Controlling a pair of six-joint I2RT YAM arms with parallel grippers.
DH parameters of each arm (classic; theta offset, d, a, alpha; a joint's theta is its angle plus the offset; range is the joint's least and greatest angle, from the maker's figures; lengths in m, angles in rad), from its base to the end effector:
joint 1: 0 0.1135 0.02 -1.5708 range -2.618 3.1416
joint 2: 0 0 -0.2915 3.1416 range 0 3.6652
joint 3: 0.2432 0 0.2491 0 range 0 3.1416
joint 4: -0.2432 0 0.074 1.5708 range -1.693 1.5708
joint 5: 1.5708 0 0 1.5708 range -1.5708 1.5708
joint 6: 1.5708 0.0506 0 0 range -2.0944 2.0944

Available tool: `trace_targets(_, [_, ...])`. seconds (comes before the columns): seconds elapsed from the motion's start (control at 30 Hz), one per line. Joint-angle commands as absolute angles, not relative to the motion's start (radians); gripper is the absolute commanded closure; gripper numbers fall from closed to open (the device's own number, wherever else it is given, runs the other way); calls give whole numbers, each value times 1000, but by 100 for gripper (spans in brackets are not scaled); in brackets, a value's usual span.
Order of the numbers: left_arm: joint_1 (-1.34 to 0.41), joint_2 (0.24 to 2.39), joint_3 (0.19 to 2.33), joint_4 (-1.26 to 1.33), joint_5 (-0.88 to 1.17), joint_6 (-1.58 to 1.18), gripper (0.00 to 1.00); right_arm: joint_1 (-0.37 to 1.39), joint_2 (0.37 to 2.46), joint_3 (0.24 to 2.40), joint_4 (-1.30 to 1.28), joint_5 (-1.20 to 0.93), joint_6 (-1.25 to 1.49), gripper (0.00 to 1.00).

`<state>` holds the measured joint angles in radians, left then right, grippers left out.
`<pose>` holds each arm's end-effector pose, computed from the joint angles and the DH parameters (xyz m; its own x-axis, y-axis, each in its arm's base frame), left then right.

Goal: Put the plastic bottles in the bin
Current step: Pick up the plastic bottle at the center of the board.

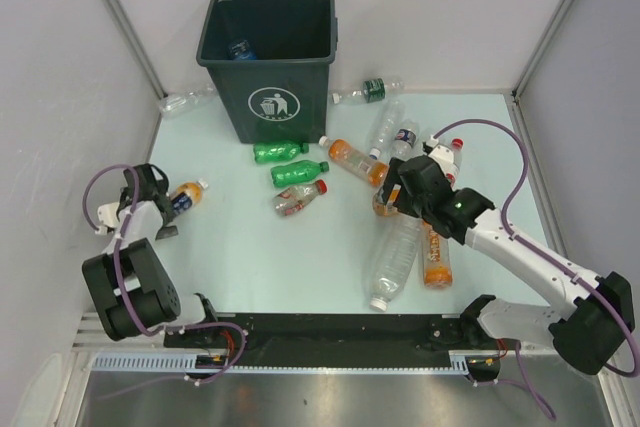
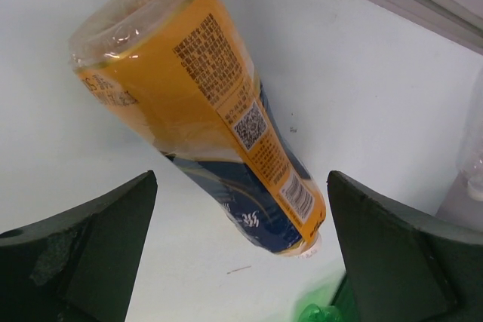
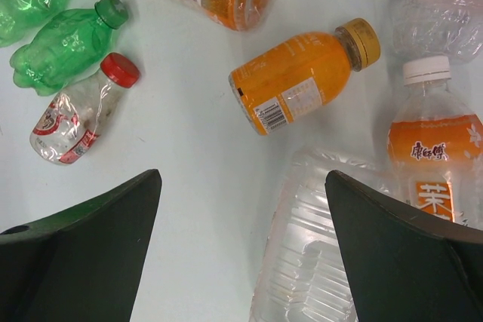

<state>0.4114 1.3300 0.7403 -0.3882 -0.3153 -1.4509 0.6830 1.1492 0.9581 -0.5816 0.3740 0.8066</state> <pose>0.2256 0.1156 0.2107 0.4442 -0.8360 -0.3222 -0.8191 -0.2333 -0.5240 0.1949 0.1347 0.3079 -0.6523 0.3356 -0.6796 0.1248 0.9319 0.3405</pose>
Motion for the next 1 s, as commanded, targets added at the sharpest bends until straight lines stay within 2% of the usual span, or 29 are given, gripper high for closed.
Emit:
trace_targets(0.0, [420, 1367, 752, -327, -348, -1535, 0, 670, 1161, 1003, -555, 368, 792, 4])
trace_targets(0.4, [422, 1563, 833, -299, -304, -1523, 0, 652, 1177, 1008, -552, 359, 788, 5])
trace_targets(0.5, [422, 1572, 838, -296, -293, -1500, 8, 650, 1184, 1008, -551, 356, 792, 5])
trace_targets(0.7, [420, 1545, 831, -284, -311, -1445, 39, 652, 1195, 1009, -545, 342, 793, 6])
trace_targets(0.77, [422, 1529, 836, -288, -321, -1431, 44, 652, 1197, 1009, -545, 342, 793, 5])
trace_targets(0.8, [420, 1522, 836, -288, -322, -1419, 52, 652, 1195, 1009, -546, 344, 792, 5])
trace_targets(0.9, [420, 1491, 831, -284, -325, -1393, 63, 652, 1197, 1009, -546, 342, 792, 6])
trace_targets(0.97, [417, 1465, 828, -287, -325, -1373, 66, 652, 1195, 1009, -548, 339, 793, 6])
